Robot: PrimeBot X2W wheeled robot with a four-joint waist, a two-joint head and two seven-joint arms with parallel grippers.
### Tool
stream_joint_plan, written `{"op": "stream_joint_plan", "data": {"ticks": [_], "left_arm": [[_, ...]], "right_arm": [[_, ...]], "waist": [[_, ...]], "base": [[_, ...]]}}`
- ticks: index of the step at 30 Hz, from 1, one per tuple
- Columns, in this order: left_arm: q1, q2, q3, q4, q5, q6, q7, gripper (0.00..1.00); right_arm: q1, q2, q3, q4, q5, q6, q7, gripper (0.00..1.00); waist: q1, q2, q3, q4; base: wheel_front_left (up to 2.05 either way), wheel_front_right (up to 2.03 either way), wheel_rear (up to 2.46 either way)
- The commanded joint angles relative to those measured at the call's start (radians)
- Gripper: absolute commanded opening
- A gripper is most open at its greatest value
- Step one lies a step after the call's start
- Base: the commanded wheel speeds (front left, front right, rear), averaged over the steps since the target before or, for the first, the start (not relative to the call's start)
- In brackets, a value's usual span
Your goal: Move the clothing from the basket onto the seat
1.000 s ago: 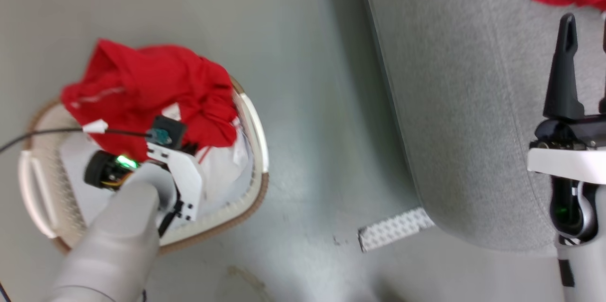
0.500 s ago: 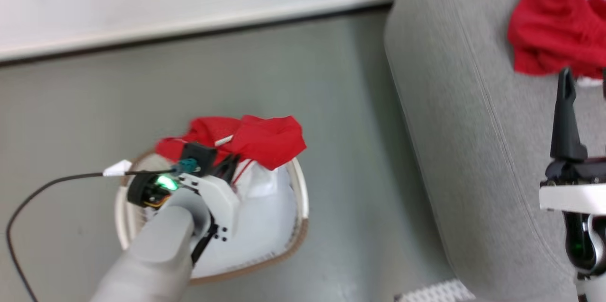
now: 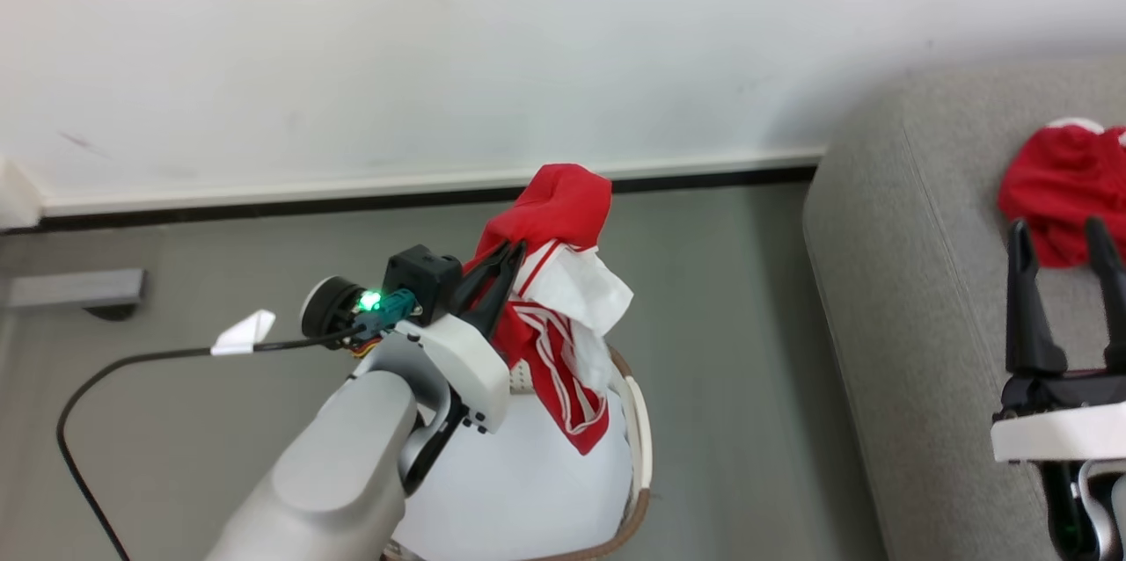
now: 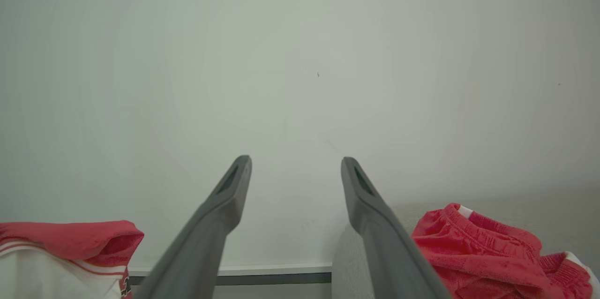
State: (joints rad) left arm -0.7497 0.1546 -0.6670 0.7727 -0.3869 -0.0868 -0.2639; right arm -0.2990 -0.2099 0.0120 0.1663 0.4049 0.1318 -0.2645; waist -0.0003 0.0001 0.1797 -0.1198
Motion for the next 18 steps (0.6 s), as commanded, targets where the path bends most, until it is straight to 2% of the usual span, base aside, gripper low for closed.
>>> {"op": "stream_joint_plan", "data": {"ticks": [1, 8, 18], "left_arm": [[0.027, 0.012, 0.002, -0.045, 0.013, 0.008, 0.0, 0.0], [0.051, 0.027, -0.006, -0.213, 0.025, 0.033, 0.007, 0.0], [0.066, 0.068, 0.01, -0.38, -0.01, 0.059, 0.088, 0.0]], "right_arm": [[0.028, 0.0, 0.005, 0.01, 0.005, -0.002, 0.0, 1.0], [0.078, -0.001, 0.038, 0.042, 0.023, -0.002, 0.0, 1.0], [0.108, 0.006, 0.102, 0.068, 0.049, -0.002, 0.0, 1.0]], "waist": [[0.0003, -0.0001, -0.053, 0.039], [0.0003, -0.0001, -0.125, 0.075], [0.0003, -0.0001, -0.183, 0.083]], "base": [[0.0, 0.0, 0.0], [0.0, 0.0, 0.0], [0.0, 0.0, 0.0]]}}
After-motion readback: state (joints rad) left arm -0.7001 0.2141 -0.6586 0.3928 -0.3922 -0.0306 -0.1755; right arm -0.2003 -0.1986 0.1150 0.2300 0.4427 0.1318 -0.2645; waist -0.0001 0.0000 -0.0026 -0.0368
